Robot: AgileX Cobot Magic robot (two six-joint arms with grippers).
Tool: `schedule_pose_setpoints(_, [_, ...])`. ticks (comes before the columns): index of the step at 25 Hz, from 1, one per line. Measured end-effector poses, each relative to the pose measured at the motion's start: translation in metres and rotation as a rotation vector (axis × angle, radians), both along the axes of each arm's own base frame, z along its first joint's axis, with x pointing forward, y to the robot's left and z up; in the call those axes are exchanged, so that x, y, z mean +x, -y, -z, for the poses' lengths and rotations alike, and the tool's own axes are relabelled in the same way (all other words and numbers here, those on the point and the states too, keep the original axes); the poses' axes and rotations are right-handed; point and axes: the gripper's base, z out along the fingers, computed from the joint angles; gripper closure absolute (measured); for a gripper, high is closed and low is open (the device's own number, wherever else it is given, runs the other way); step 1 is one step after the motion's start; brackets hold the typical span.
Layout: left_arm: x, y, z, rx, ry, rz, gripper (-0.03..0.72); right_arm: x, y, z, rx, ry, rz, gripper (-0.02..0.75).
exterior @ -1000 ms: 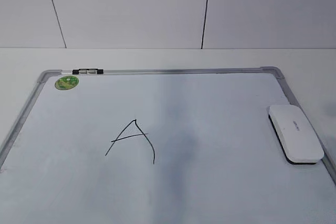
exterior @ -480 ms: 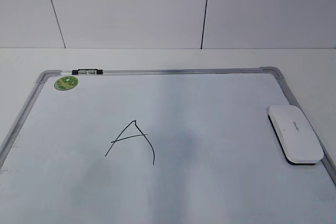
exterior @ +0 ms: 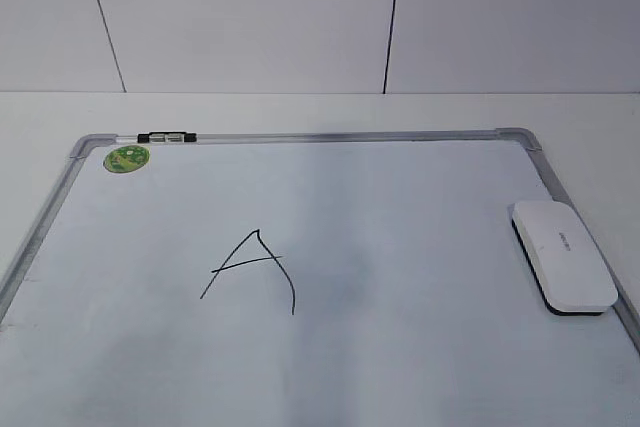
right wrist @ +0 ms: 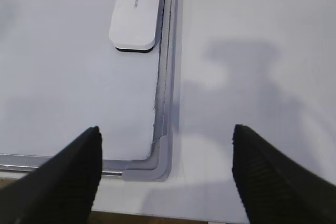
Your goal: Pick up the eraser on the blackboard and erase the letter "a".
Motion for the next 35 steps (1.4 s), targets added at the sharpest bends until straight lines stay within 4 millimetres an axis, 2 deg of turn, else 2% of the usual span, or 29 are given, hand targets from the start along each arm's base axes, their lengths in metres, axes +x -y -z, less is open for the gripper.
schedule_pose_setpoints(8, [0.0092, -0.0004, 0.0037, 0.000, 0.057, -0.008, 0.202, 0.0077, -0.0017, 0.0036, 0.004, 0.047, -0.008, 0.146])
schedule_pose_setpoints(29, [0.0100, -0.0005, 0.0025, 0.000, 0.073, -0.010, 0.202, 0.0085, -0.0019, 0.0034, 0.006, 0.056, -0.009, 0.145])
schedule_pose_setpoints(35, [0.0101, -0.0005, 0.0025, 0.000, 0.073, -0.034, 0.202, 0.0064, -0.0017, 0.0032, 0.002, 0.066, 0.089, 0.145])
